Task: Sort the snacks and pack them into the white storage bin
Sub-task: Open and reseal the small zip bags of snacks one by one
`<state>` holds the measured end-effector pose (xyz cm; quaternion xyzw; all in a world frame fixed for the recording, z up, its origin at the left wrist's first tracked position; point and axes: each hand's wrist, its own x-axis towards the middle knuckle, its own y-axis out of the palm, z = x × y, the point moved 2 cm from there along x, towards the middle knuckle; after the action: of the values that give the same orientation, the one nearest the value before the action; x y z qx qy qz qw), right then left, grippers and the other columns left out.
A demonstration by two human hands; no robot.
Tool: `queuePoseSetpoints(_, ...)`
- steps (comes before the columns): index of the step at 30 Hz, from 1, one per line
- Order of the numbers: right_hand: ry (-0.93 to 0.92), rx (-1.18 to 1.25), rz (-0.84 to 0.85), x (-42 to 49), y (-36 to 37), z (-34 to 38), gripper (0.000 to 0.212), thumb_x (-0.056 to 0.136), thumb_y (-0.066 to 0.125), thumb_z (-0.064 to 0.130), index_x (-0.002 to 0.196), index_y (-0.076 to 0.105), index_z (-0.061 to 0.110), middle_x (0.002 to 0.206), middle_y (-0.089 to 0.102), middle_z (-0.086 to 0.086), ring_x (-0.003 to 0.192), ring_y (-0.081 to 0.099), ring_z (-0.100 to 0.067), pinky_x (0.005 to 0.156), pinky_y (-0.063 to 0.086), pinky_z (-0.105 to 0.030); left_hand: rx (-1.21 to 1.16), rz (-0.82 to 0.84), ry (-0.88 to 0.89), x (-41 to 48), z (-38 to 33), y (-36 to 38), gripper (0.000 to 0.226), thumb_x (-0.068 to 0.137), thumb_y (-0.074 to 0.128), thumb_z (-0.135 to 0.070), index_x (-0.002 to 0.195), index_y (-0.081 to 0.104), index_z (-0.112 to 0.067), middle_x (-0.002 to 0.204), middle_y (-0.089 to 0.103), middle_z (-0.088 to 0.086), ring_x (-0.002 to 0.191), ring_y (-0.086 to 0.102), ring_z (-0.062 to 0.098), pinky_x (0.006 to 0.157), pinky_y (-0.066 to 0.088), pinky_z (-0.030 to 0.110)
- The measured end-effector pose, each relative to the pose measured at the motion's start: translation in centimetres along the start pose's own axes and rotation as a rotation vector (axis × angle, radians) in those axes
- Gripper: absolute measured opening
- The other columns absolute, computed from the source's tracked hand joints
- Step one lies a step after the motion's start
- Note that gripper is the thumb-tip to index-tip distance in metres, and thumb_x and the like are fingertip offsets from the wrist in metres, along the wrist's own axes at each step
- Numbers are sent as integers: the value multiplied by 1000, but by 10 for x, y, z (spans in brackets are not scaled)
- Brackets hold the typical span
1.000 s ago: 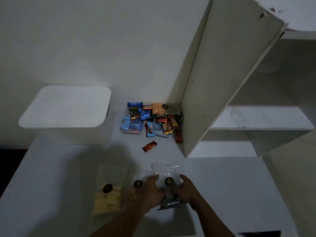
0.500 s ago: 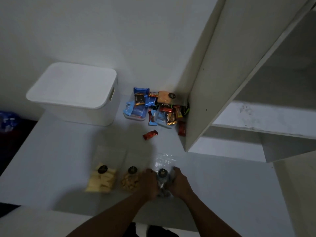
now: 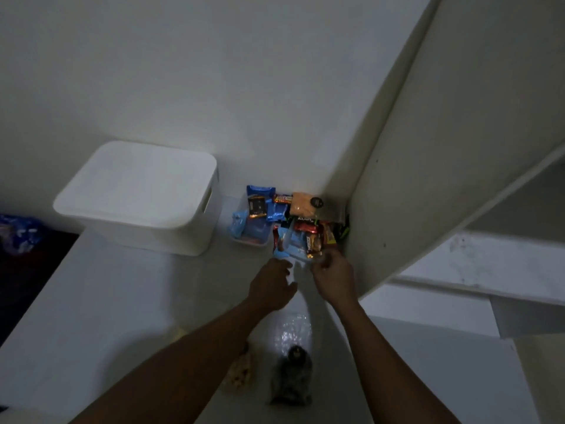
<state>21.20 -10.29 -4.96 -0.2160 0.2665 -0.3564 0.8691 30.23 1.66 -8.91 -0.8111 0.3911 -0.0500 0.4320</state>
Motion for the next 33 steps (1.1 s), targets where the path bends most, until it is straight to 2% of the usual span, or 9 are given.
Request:
queuePoseSetpoints(5, 145, 244, -200, 59, -5, 25, 24, 91, 58, 24, 113, 65, 15, 97, 66, 0, 87, 61, -19, 73, 45, -25, -133, -133, 148, 66, -35, -35, 19, 86, 67, -11, 103, 65, -2, 101, 64, 10, 88, 58, 19, 79, 46, 30)
queuePoseSetpoints(9, 430, 485, -191, 115, 14, -1, 35, 71, 63, 43, 83, 73, 12, 82, 76, -8, 70, 73, -24, 65, 62, -41, -85, -197, 225, 117, -49, -39, 26, 80, 69, -1, 106, 66, 4, 105, 66, 21, 95, 62, 31, 86, 47, 36)
queuePoseSetpoints(13, 589, 801, -217, 129, 15, 11, 10, 85, 65, 9, 76, 65, 5, 71, 65, -9, 57, 60, -19, 36, 45, -17, 48, -124, 232, 166, -42, -24, 46, 72, 76, -11, 115, 65, 2, 122, 61, 28, 116, 55, 45, 97, 44, 53)
queuePoseSetpoints(15, 653, 970, -222, 137, 19, 13, 18, 89, 59, 1, 73, 59, 7, 67, 60, -7, 56, 55, -17, 35, 45, -16, 58, -59, 178, 179, -42, -22, 48, 78, 71, -14, 124, 61, -1, 134, 52, 24, 123, 50, 42, 100, 42, 45)
queuePoseSetpoints(22, 516, 963, -428, 145, 32, 16, 19, 91, 50, 20, 94, 69, 20, 89, 74, -10, 71, 69, -26, 59, 56, -34, -185, -55, 67, 174, -36, -22, 33, 89, 59, 0, 121, 57, 8, 138, 49, 24, 130, 44, 33, 101, 33, 30)
queuePoseSetpoints(24, 425, 914, -394, 142, 33, 16, 19, 88, 55, 30, 96, 72, 27, 93, 76, -4, 82, 74, -26, 69, 61, -40, -258, -109, 125, 161, -45, -29, 16, 87, 59, 0, 98, 66, 9, 106, 63, 29, 97, 57, 31, 72, 38, 32)
queuePoseSetpoints(27, 267, 799, -383, 119, 23, 37, 18, 86, 56, 38, 88, 71, 27, 87, 75, -1, 83, 73, -25, 77, 60, -50, -397, -179, 180, 144, -51, -36, 19, 87, 59, -14, 70, 58, -5, 68, 61, 16, 59, 52, 26, 53, 43, 36)
queuePoseSetpoints(30, 122, 740, -307, 92, 9, 60, 19, 98, 54, 29, 94, 68, 17, 92, 74, -9, 87, 70, -26, 80, 58, -42, -668, -131, 89, 124, -53, -44, 14, 94, 55, -17, 82, 61, -15, 81, 64, 16, 72, 58, 18, 65, 48, 36)
queuePoseSetpoints(33, -14, 656, -191, 66, -4, 77, 21, 100, 53, 26, 95, 67, 12, 93, 73, -13, 86, 69, -23, 78, 57, -40, -817, -163, 0, 98, -58, -59, 23, 101, 48, -19, 121, 58, -17, 112, 64, 7, 100, 61, 13, 90, 51, 33)
